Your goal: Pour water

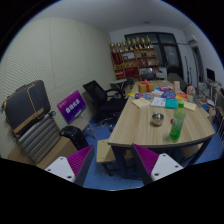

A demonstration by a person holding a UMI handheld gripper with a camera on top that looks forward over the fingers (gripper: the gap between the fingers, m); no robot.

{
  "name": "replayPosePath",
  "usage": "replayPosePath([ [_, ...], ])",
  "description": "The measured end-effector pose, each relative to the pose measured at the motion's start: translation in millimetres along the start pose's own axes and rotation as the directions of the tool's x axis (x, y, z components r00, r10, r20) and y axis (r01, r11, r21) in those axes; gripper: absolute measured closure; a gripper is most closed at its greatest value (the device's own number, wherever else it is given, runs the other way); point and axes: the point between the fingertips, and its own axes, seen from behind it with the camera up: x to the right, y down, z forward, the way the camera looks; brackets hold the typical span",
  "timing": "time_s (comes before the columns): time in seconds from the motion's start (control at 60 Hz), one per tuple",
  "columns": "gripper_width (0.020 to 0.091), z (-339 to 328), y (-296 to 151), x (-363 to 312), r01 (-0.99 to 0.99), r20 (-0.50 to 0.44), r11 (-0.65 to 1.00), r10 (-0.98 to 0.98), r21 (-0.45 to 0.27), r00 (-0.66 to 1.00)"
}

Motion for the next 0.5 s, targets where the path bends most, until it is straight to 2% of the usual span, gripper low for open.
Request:
replayPosePath([
  [0.15, 0.029, 10.6, 9.9, 9.2, 0.008, -0.016, 1.0, -0.009, -0.02, 1.0],
  [0.283, 0.0285, 15.3, 13.6, 21.1, 0.017, -0.031, 1.0, -0.017, 0.01, 0.999],
  [0.433, 0.0305, 37.9, 14.4, 97.6, 0.007, -0.129, 0.998, 0.001, 0.058, 0.992],
  [0.5, 0.0305, 52.2, 9.0, 146.2, 0.037, -0.199, 0.994, -0.015, 0.107, 0.98],
])
